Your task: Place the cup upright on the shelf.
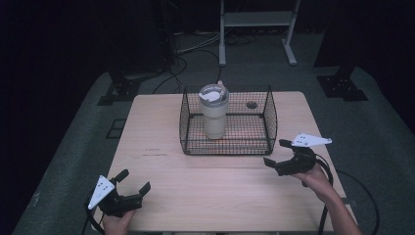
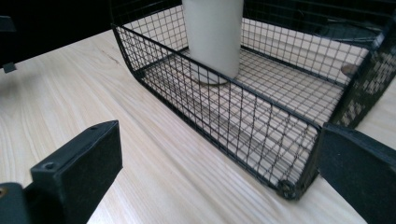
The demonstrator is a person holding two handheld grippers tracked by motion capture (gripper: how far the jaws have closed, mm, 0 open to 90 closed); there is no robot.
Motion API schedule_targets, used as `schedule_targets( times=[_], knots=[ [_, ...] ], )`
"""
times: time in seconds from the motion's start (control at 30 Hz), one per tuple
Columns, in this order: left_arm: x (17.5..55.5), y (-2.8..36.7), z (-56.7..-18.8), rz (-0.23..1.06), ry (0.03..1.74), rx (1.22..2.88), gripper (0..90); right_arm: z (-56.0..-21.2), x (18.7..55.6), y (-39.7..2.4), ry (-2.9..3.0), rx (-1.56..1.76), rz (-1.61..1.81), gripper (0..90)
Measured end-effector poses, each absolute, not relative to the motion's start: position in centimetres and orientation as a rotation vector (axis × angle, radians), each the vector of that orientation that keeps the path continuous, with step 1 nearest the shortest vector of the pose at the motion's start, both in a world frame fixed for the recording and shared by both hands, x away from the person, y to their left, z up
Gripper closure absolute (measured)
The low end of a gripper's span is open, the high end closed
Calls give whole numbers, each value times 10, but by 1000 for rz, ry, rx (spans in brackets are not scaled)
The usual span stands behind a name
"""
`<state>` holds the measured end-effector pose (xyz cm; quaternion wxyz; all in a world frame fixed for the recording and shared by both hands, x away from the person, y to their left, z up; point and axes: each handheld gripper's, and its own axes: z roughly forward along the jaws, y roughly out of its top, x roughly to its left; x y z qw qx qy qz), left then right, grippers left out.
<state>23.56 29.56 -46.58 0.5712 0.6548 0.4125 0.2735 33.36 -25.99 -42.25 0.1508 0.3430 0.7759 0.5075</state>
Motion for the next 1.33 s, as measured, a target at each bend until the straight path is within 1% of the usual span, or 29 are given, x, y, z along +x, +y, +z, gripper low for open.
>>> schedule_targets(
  times=[0.67, 1.07, 1.33],
  knots=[
    [236, 293, -465, 642, 962, 1539, 0, -443, 314, -290, 2185, 1074, 1452, 1],
    [236, 292, -466, 641, 962, 1541, 0, -459, 303, -298, 2191, 1117, 1443, 1],
    [237, 290, -465, 641, 959, 1549, 0, -462, 296, -297, 2184, 1124, 1456, 0]
  ],
)
